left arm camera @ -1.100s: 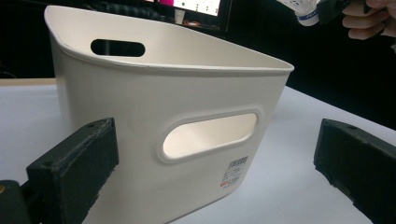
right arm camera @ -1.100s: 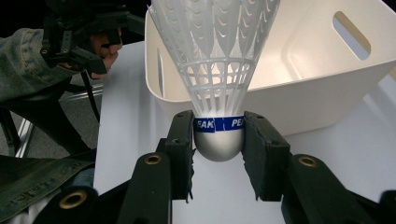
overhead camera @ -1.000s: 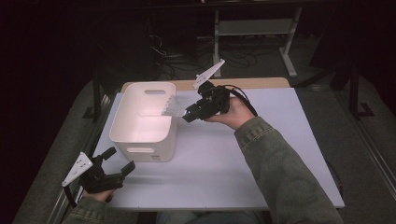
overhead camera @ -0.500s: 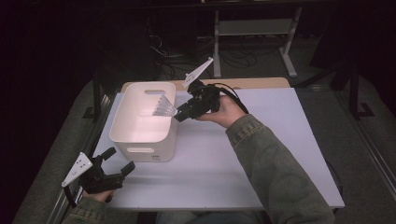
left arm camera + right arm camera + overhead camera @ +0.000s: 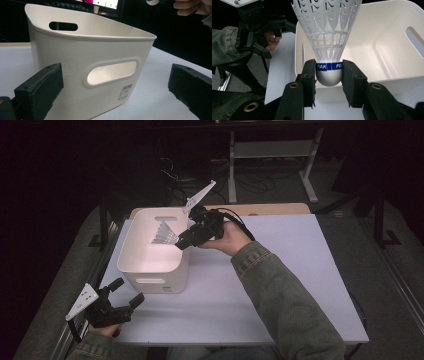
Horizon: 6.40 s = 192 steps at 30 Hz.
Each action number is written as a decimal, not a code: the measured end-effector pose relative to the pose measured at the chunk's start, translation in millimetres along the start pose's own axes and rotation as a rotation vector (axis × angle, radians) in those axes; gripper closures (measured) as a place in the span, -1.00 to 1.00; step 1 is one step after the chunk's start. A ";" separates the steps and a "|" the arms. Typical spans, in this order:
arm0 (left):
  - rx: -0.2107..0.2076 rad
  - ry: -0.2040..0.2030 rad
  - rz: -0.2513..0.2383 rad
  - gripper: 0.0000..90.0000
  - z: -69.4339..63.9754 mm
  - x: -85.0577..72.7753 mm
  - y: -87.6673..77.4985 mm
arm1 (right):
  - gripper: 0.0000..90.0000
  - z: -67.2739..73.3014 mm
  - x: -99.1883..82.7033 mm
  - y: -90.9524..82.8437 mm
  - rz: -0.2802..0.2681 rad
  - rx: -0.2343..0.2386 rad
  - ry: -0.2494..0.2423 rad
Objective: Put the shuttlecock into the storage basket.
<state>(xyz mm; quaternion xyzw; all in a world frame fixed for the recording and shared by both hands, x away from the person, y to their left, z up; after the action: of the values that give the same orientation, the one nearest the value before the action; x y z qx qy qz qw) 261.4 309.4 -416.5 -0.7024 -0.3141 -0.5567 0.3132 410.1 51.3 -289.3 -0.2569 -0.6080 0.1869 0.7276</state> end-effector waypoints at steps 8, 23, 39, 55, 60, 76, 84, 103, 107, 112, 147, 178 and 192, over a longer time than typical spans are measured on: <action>0.002 -0.010 0.003 -1.00 -0.5 -0.3 -1.0 | 0.41 1.2 4.0 11.2 -0.008 0.012 -0.005; 0.008 -0.009 -0.008 -1.00 1.4 0.0 -2.6 | 0.41 -5.8 4.9 33.6 -0.034 0.039 0.021; 0.006 -0.029 -0.008 -1.00 1.1 -0.3 -3.0 | 0.41 -11.1 -5.8 58.9 -0.053 0.086 0.068; 0.011 -0.025 0.004 -1.00 1.0 -0.8 -3.0 | -0.51 -23.0 -12.9 40.8 -0.110 0.013 0.168; 0.009 -0.014 0.007 -1.00 1.3 -1.1 -3.2 | -0.71 -21.9 -15.6 28.7 -0.154 -0.009 0.155; 0.005 -0.014 0.001 -1.00 0.9 -1.2 -2.1 | -1.00 -26.8 -37.8 -5.2 -0.222 -0.095 0.176; 0.005 -0.004 0.004 -1.00 0.6 -1.5 -1.5 | -1.00 -25.5 -48.4 -19.3 -0.250 -0.094 0.172; 0.008 -0.002 0.004 -1.00 0.5 -1.4 -1.3 | -1.00 -19.6 -83.1 -44.1 -0.296 -0.132 0.192; 0.011 -0.002 0.011 -1.00 0.7 -1.4 -1.6 | -1.00 -17.4 -91.1 -50.6 -0.308 -0.141 0.195; 0.009 -0.001 0.010 -1.00 0.4 -1.4 -1.3 | -1.00 -14.5 -101.2 -57.8 -0.312 -0.152 0.201; 0.002 0.009 0.017 -1.00 -1.8 -1.3 -0.1 | -1.00 5.6 -169.4 -88.7 -0.429 -0.304 0.236; -0.001 0.001 0.004 -1.00 -1.5 -0.5 0.5 | -1.00 11.2 -232.8 -116.0 -0.479 -0.428 0.290; -0.001 0.006 0.006 -1.00 -1.5 -0.2 0.9 | -1.00 15.4 -259.1 -128.8 -0.493 -0.488 0.333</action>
<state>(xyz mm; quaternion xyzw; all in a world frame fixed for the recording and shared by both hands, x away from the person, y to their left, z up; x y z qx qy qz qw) 261.1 307.7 -416.4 -0.7017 -0.3107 -0.5582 0.3154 340.4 -200.6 -414.3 -0.2955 -0.5515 -0.1879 0.7571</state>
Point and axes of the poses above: each handheld gripper's, and its own axes: y roughly forward along the jaws, x roughly out of its top, z roughly to its left, the point moved 4 cm from there along y, roughly forward along the jaws, and after that the axes turned 3 degrees about -z, right-handed, at the moved point
